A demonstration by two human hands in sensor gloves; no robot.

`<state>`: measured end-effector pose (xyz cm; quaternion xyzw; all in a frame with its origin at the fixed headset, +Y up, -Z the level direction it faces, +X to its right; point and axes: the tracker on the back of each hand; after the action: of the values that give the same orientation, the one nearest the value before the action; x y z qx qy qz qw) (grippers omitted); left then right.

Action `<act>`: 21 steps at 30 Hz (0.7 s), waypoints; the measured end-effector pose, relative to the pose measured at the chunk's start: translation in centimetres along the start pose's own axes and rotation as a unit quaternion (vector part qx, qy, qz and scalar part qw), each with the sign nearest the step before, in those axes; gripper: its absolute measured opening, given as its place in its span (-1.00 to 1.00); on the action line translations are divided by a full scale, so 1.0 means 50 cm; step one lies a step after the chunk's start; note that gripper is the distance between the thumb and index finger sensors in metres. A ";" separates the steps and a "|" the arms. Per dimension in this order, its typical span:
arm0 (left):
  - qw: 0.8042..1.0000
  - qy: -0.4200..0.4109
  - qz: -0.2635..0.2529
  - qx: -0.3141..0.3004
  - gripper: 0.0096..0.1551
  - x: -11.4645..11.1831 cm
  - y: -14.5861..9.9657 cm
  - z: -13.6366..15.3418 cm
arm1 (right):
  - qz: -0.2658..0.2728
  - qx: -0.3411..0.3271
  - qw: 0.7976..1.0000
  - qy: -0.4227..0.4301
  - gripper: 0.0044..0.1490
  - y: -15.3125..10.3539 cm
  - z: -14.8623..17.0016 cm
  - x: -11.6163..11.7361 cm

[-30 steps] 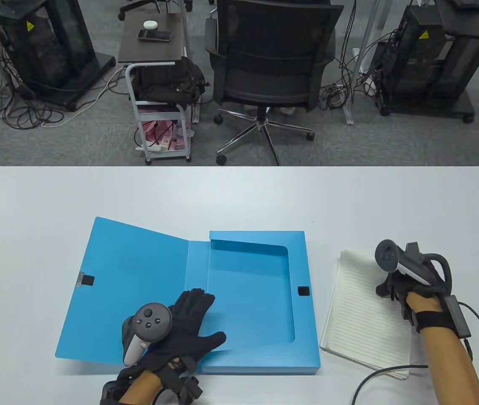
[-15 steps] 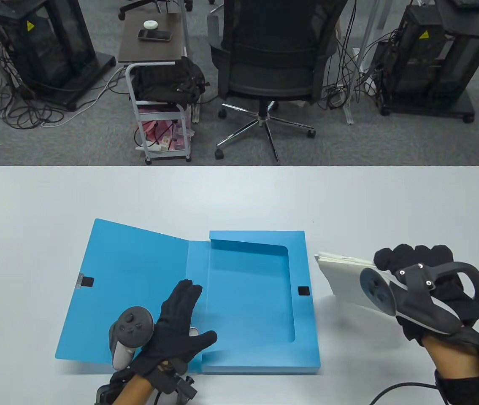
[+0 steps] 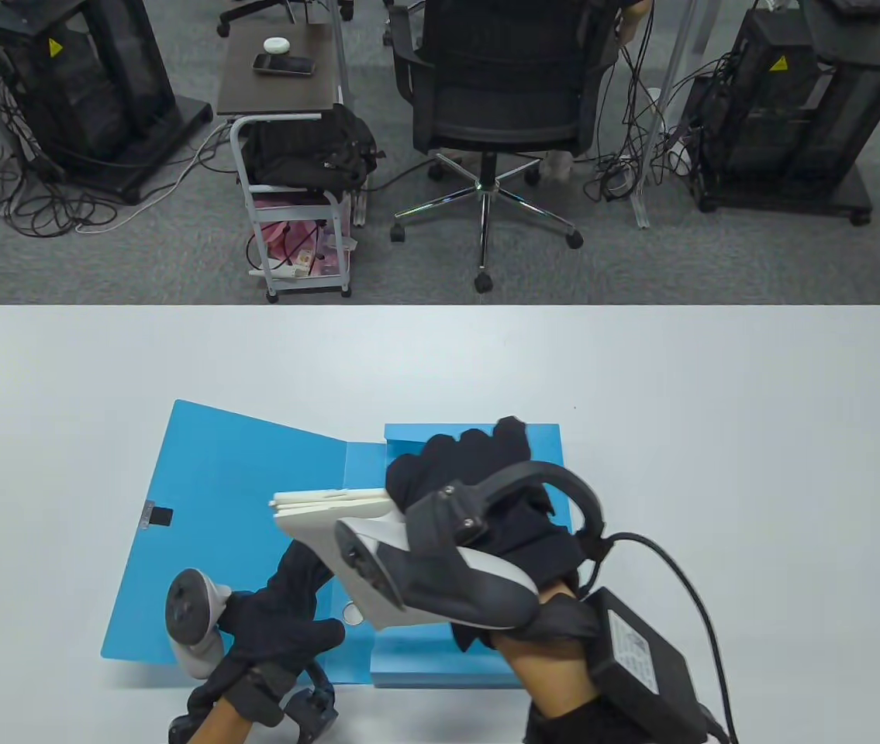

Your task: Insert papers into file box

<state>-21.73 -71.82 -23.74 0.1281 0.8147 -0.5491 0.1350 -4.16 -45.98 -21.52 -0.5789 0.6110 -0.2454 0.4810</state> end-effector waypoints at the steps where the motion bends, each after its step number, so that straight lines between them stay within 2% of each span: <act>1: 1.000 -0.015 0.005 0.003 0.33 0.000 0.002 0.004 | -0.005 -0.004 1.000 0.004 -0.10 0.010 -0.020 0.003; 2: 1.000 -0.025 0.002 0.006 0.26 0.004 0.001 0.008 | -0.006 -0.003 1.000 0.005 -0.10 0.014 -0.028 0.004; 4: 0.996 -0.070 -0.042 0.028 -0.19 0.021 0.001 0.022 | -0.003 -0.006 1.000 -0.024 -0.10 0.031 -0.048 0.011; 5: 0.996 -0.081 -0.037 0.019 -0.26 0.023 0.001 0.022 | -0.009 -0.012 1.000 -0.023 -0.09 0.034 -0.050 0.015; 6: 0.996 -0.066 -0.054 0.036 -0.30 0.032 -0.003 0.021 | -0.013 -0.008 1.000 -0.008 -0.08 0.041 -0.047 0.024; 7: 0.996 -0.056 -0.057 0.028 -0.32 0.041 0.000 0.020 | -0.010 -0.001 1.000 -0.001 -0.06 0.043 -0.042 0.030; 10: 0.995 -0.049 -0.085 0.030 -0.35 0.057 -0.004 0.009 | -0.004 -0.001 1.000 0.018 0.13 0.036 -0.010 0.044; 13: 0.993 -0.040 -0.103 0.034 -0.37 0.075 -0.011 0.001 | 0.000 0.023 0.998 0.052 0.23 0.002 0.045 0.064; 15: 0.991 -0.040 -0.120 0.053 -0.37 0.089 -0.015 -0.001 | 0.006 0.021 0.997 0.072 0.20 -0.030 0.091 0.093; 18: 0.981 -0.074 -0.157 0.084 -0.37 0.118 -0.022 0.009 | -0.038 0.031 0.992 0.116 0.05 -0.103 0.161 0.192; 19: 0.980 -0.067 -0.162 0.093 -0.37 0.132 -0.024 0.011 | -0.084 0.033 0.987 0.133 -0.03 -0.138 0.186 0.255; 21: 0.976 -0.062 -0.173 0.120 -0.37 0.155 -0.028 0.015 | -0.150 0.052 0.974 0.162 -0.04 -0.190 0.215 0.359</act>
<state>-29.39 -72.57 -25.61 -0.0339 0.7429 -0.6646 0.0717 12.06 -62.15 -23.32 -0.5905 0.5736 -0.4367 0.3627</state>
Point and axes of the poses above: the tracker on the back of each hand, its own z axis roughly to the little-finger side, its own y axis roughly from the wrist to the fingertips, x = y × z, and after that the axes turned 5 degrees about y, right-handed
